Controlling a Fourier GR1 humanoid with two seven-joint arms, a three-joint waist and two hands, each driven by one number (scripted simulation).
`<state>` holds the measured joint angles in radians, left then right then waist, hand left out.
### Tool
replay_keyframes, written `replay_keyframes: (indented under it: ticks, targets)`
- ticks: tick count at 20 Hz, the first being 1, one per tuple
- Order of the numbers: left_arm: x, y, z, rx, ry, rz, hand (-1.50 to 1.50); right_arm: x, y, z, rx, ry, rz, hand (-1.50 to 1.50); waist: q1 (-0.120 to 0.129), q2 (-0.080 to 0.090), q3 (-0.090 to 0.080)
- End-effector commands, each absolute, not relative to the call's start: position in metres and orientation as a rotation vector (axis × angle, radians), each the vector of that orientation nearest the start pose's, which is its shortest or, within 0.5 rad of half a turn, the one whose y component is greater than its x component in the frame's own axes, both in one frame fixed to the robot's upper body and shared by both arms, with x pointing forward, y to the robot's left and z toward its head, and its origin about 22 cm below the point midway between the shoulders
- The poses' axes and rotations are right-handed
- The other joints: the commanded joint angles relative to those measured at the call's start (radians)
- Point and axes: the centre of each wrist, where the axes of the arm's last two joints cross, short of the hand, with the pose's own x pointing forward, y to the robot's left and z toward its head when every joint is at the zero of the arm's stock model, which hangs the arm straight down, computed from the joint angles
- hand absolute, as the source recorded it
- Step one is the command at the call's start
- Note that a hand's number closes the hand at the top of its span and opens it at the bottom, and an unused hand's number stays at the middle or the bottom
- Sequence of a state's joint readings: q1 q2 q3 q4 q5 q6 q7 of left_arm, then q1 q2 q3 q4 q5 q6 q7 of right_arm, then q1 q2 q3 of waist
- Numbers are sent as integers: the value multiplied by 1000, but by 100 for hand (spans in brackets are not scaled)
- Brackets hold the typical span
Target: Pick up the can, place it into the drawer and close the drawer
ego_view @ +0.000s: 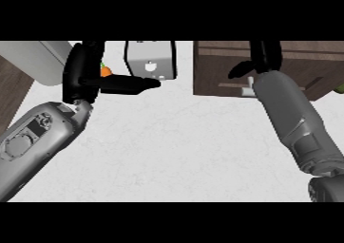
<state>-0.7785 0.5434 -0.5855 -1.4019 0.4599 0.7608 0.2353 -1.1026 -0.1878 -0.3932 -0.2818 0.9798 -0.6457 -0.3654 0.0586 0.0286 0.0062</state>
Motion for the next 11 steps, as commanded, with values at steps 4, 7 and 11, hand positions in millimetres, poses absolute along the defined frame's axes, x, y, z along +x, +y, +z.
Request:
replay_keyframes:
  ticks: [4,7,11]
  targets:
    - [339,177,136,261,-1695,-82,-150,466,-169,106,-774,-1950,271,-150,8,-13,-3]
    - [338,176,135,271,-1691,-47,-150,467,-171,109,-652,-1948,204,-150,-12,-19,-4]
    - [333,183,150,232,-1710,-59,-150,468,-168,111,-612,-1942,173,-150,-2,-14,-5]
